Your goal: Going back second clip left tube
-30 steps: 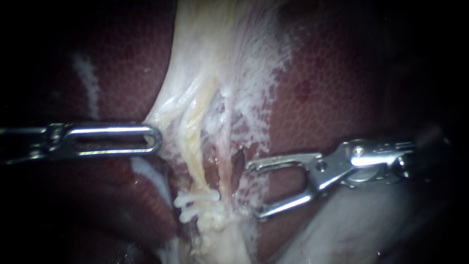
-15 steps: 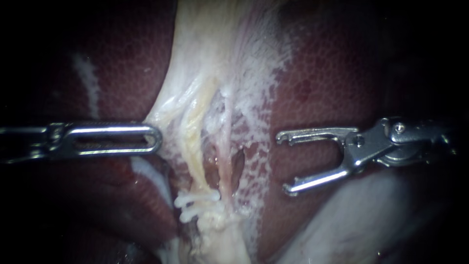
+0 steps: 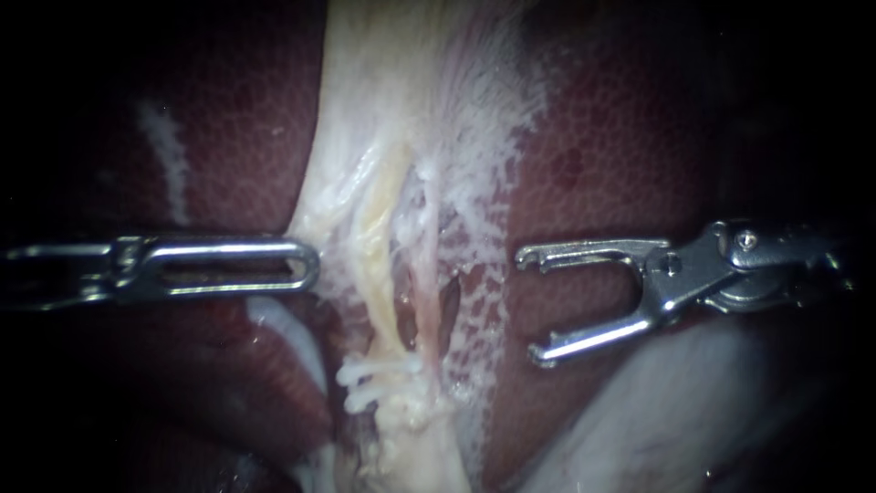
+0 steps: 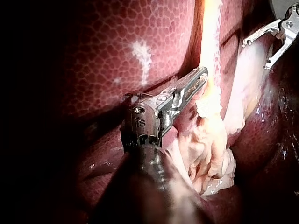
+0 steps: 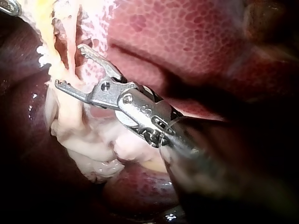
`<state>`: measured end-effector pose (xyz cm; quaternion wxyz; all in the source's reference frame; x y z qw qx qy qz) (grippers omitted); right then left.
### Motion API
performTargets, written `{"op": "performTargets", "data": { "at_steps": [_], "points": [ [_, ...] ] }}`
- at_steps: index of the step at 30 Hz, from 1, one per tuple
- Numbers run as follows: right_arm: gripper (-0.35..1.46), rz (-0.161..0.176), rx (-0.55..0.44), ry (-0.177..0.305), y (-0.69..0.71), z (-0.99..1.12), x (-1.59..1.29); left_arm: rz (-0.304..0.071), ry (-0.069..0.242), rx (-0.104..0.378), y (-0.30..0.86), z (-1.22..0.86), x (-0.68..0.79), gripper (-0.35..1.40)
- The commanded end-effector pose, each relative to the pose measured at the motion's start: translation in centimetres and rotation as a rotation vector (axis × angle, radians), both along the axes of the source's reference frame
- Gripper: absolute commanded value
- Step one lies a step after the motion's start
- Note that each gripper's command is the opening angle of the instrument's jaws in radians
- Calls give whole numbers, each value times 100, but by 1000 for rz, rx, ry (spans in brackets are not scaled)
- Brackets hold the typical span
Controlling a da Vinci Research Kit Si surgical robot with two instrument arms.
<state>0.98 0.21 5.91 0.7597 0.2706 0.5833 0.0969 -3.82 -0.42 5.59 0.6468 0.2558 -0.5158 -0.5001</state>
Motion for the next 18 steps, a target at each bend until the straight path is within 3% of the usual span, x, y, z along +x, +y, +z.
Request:
{"op": "performTargets", "data": {
  "at_steps": [1, 9, 18],
  "points": [
    [60, 0, 0, 0, 0, 0, 0, 2, 1, 7, -1, 3, -3, -35],
    [60, -1, 2, 0, 2, -2, -5, 22, -2, 15, -8, 24, -22, -35],
    [60, -2, -8, 2, 3, -3, -7, 25, -6, 21, -8, 25, -28, -35]
  ]
}}
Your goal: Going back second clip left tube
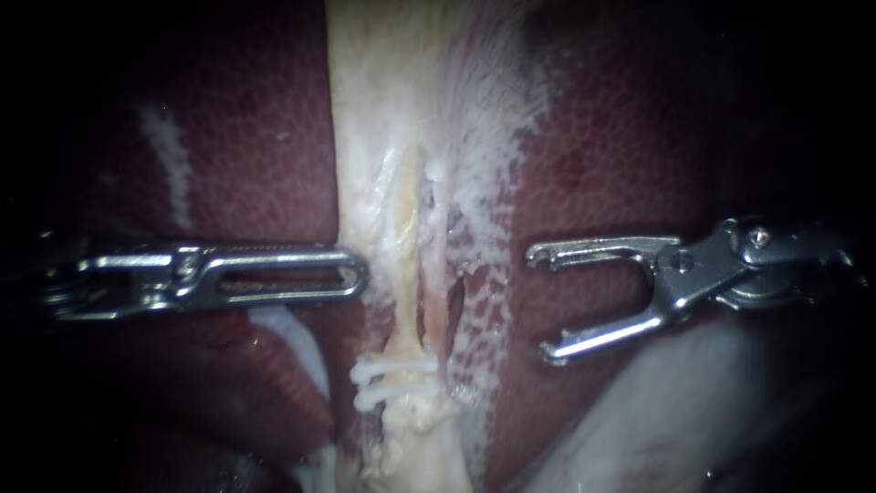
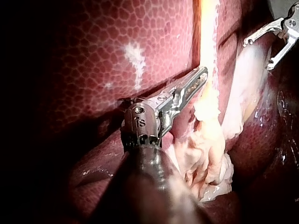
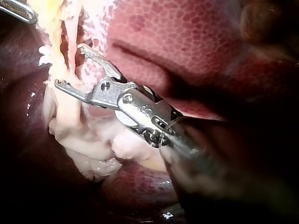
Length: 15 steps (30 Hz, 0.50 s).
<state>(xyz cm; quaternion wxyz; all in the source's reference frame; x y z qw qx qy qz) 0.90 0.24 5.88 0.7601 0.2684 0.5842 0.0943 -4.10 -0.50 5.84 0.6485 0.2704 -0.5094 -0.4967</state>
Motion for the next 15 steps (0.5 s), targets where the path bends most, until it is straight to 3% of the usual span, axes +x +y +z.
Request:
{"op": "performTargets", "data": {
  "at_steps": [1, 15],
  "points": [
    [60, 0, -1, 0, 1, 0, 0, 0, 0, 0, 0, 0, 0, -35],
    [60, 0, -1, 0, 0, -1, -1, 3, -2, 0, -2, -3, -1, -35]
  ]
}}
